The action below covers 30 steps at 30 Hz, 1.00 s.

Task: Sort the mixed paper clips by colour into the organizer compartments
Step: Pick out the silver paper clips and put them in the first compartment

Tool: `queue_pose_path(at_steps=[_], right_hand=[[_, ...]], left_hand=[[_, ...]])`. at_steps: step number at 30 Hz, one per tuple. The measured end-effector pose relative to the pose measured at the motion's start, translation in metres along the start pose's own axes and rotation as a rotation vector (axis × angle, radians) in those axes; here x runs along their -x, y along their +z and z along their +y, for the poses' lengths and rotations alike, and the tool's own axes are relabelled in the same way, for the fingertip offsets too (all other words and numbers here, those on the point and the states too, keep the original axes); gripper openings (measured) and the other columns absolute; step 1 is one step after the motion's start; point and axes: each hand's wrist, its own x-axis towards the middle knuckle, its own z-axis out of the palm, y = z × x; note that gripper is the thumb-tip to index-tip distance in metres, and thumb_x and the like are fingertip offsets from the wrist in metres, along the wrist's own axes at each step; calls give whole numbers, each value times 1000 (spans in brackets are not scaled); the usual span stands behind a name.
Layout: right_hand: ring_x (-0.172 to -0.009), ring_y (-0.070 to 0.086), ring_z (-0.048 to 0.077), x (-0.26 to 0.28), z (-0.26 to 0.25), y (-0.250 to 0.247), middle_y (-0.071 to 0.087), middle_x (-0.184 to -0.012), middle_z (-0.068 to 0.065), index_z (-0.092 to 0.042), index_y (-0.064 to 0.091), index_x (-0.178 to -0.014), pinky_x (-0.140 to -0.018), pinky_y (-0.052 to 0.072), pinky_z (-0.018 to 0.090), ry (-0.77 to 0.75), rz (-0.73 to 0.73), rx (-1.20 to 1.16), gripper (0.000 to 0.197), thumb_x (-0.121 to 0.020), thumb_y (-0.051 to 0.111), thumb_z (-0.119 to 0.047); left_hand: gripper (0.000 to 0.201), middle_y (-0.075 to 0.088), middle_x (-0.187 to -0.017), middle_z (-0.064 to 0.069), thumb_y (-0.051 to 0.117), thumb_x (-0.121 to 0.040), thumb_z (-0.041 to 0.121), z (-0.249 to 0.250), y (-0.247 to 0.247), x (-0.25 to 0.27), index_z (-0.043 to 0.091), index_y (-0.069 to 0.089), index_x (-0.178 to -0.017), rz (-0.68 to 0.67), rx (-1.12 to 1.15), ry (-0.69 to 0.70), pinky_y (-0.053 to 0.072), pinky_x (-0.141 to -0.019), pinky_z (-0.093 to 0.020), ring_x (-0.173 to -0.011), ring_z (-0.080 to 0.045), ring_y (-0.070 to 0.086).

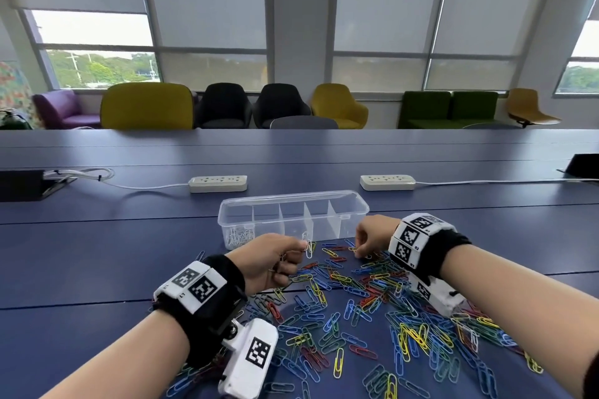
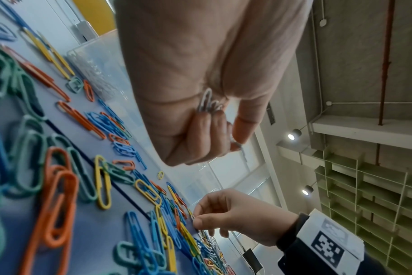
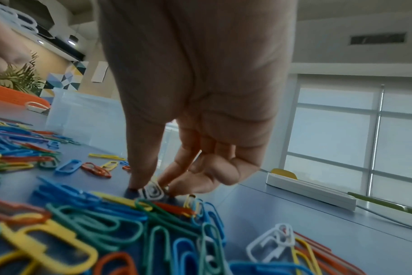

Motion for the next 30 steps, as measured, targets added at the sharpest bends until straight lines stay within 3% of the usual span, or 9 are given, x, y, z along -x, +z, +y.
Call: queue_pose_path(at_steps=[5,10,12,14,17,20,25,28,30], right_hand=[[-78,55,13,3,1,2,71,-104,11,-3,71,-100,-60,41,19,-20,11,-4,23,-86,66,-21],[-84,57,27,24,-4,-1,66,-102,18,-4,56,-89,-72,42,33,-83,153,52,10,-90,49,-11],[-77,59,20,36,-7,-6,67,-92,12,-14,42,-80,-69,43,28,-168,209,-128,13,-91,46,-8],[-66,63,11,51,-13,-11,68,-83,6,-16,39,-78,-61,44,25,-271,134,-418,20,-92,49,-5],[-57,61,7,69,-26,-12,67,-79,3,-13,47,-96,-49,40,17,-352,60,-726,12,-93,52,-3],[-50,53,5,74,-43,-8,60,-73,3,-7,49,-115,-47,38,15,-323,-18,-945,21,-95,47,-1],[-49,22,9,74,-64,-2,29,-60,0,-11,44,-98,-42,22,18,-148,-74,-1185,22,-96,26,1],[-45,21,7,73,-71,0,25,-59,-4,-16,43,-86,-40,21,16,-141,-40,-1147,18,-101,34,-21],[-45,22,6,70,-75,1,27,-60,-3,-15,43,-86,-40,21,15,-143,1,-1102,18,-100,39,-26]], left_hand=[[27,31,-56,8,45,-96,14,0,0,0,18,40,-69,-5,-9,-8,16,-41,-14,-43,-4,23],[28,31,-58,7,46,-95,14,-1,6,1,19,40,-69,-1,-26,8,15,-44,-15,-44,-4,23],[28,31,-58,7,47,-95,14,-1,9,1,19,40,-69,8,-18,17,15,-44,-15,-44,-4,23],[27,31,-58,6,46,-95,13,-1,13,1,18,41,-69,12,13,22,16,-42,-15,-43,-4,23],[27,29,-57,6,43,-95,14,1,20,1,17,40,-68,2,132,8,15,-40,-15,-40,-4,22],[27,27,-57,6,42,-95,16,1,26,1,18,39,-69,-18,237,-4,17,-39,-15,-38,-4,23],[23,29,-56,6,44,-96,15,-5,33,5,18,41,-73,37,216,31,17,-38,-15,-39,-4,23],[24,33,-55,5,44,-96,15,-9,31,6,17,40,-73,49,254,17,17,-38,-15,-39,-4,24],[23,34,-56,5,42,-97,16,-11,28,4,16,43,-75,25,323,-1,18,-38,-15,-39,-4,25]])
